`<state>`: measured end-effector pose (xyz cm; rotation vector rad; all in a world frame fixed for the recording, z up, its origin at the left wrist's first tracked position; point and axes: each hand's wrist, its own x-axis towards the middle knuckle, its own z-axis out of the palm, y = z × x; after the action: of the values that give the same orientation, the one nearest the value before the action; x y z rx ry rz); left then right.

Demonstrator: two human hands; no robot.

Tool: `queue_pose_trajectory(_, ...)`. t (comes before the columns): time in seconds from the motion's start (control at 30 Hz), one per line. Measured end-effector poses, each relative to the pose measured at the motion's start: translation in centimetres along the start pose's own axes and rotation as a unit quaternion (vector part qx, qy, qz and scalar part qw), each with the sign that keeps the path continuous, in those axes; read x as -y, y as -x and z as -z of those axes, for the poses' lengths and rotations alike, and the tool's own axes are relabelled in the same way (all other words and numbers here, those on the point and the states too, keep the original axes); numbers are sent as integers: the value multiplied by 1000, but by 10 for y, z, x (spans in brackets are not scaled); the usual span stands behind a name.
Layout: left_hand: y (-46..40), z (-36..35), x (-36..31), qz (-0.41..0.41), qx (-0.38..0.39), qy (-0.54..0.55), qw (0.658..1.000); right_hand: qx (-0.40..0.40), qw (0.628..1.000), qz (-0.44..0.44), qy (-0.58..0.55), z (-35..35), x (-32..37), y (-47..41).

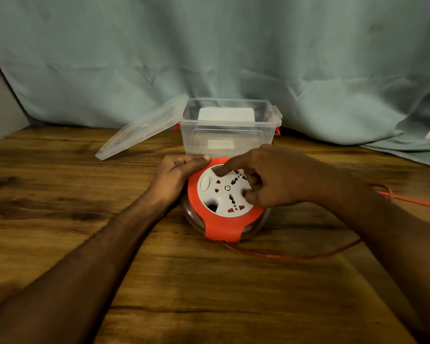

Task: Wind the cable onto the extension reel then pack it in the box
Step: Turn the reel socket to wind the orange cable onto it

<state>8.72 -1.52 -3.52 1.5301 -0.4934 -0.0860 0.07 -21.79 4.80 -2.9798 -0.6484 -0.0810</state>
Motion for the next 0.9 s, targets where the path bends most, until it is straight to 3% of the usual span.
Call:
queue_pose_trajectory(0.63,-1,-1,2,5,-1,17,1000,-49,994,-27,96,-6,-5,1)
queue_pose_trajectory(0.9,1,0,0,7,11,3,1000,-79,993,-45,73,-17,8,-5)
